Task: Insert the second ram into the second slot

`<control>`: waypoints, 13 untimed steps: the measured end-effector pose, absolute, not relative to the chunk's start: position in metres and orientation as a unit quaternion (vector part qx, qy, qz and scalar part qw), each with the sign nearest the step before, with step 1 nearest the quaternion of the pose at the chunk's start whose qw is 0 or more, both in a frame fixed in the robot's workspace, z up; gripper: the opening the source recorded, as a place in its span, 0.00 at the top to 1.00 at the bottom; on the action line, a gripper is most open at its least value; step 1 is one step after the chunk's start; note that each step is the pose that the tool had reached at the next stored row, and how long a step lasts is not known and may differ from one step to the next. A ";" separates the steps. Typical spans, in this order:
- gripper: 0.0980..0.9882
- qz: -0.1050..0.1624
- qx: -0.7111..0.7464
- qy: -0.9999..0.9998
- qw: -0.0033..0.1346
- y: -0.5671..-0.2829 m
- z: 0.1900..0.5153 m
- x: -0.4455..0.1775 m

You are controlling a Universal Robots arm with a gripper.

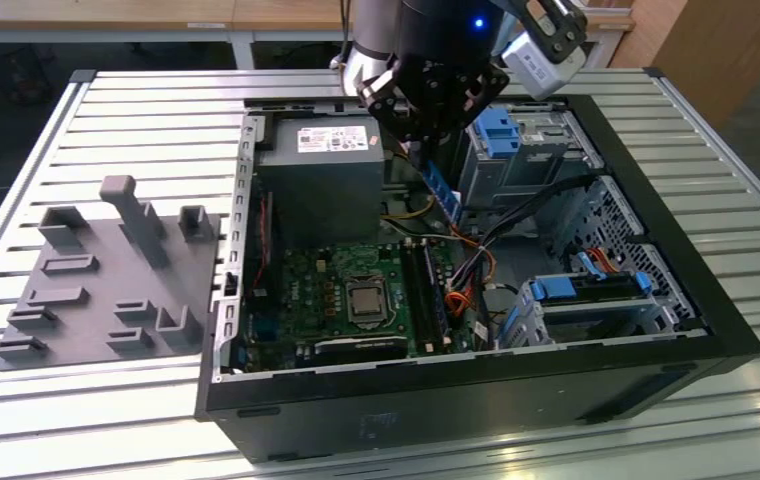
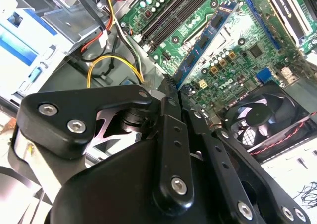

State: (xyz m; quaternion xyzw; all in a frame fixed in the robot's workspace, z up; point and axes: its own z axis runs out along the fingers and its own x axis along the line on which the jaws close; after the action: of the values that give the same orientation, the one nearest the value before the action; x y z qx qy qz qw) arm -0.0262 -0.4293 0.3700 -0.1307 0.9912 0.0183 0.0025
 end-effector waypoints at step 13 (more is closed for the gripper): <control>0.96 0.018 -0.106 0.994 0.003 -0.429 0.370 -0.026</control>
State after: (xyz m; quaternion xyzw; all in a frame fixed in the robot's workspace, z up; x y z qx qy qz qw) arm -0.0262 -0.4294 0.3700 -0.1055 0.9942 0.0179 0.0029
